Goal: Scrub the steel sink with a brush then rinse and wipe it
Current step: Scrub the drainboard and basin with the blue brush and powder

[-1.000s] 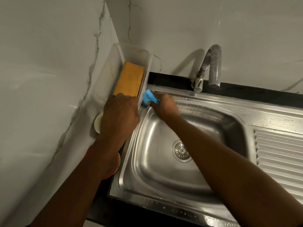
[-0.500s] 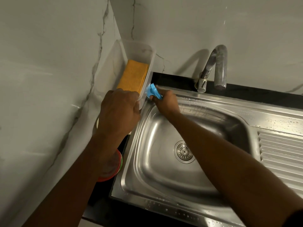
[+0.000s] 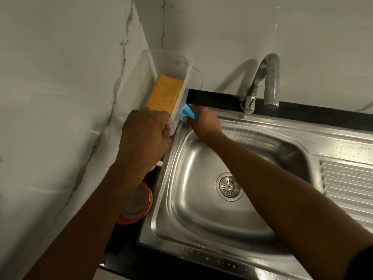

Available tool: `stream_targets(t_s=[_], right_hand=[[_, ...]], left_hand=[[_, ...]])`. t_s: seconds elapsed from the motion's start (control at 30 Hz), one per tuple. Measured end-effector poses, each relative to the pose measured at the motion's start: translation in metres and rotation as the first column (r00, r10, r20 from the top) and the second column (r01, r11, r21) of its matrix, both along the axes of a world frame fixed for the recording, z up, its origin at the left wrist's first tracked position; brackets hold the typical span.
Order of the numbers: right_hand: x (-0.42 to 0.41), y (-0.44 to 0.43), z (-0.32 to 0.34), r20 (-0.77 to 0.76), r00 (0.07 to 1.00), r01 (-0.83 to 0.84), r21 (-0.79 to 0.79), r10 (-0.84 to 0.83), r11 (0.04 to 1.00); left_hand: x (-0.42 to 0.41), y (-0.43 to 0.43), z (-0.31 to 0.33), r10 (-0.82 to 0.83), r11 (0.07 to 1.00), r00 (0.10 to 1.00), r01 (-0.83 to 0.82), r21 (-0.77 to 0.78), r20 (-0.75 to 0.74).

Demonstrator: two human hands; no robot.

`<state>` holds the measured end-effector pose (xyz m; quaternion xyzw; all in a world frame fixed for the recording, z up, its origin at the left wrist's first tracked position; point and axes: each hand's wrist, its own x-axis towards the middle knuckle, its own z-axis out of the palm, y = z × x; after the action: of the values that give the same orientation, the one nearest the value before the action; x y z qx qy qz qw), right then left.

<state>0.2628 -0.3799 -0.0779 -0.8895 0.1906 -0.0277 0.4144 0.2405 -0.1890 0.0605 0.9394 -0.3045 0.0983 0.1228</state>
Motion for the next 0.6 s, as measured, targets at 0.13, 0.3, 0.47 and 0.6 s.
stream_targets(t_s=[0.13, 0.3, 0.47, 0.6], right_hand=[[-0.022, 0.017, -0.004, -0.006, 0.999, 0.038, 0.089, -0.037, 0.995], [-0.067, 0.033, -0.019, -0.014, 0.996, -0.087, 0.011, 0.087, 0.996], [-0.021, -0.002, -0.005, 0.000, 0.999, 0.037, -0.161, -0.038, 0.986], [-0.035, -0.037, -0.007, -0.033, 0.999, 0.010, -0.253, -0.019, 0.968]], left_hand=[[0.000, -0.002, 0.000, -0.002, 1.000, 1.000, 0.002, -0.007, -0.004], [-0.002, -0.008, -0.001, -0.004, 1.000, 1.000, 0.003, -0.025, -0.026], [-0.001, -0.009, -0.007, 0.002, 0.999, 1.000, -0.003, -0.040, -0.031], [0.002, -0.008, -0.019, 0.019, 0.999, 0.999, -0.021, -0.033, -0.035]])
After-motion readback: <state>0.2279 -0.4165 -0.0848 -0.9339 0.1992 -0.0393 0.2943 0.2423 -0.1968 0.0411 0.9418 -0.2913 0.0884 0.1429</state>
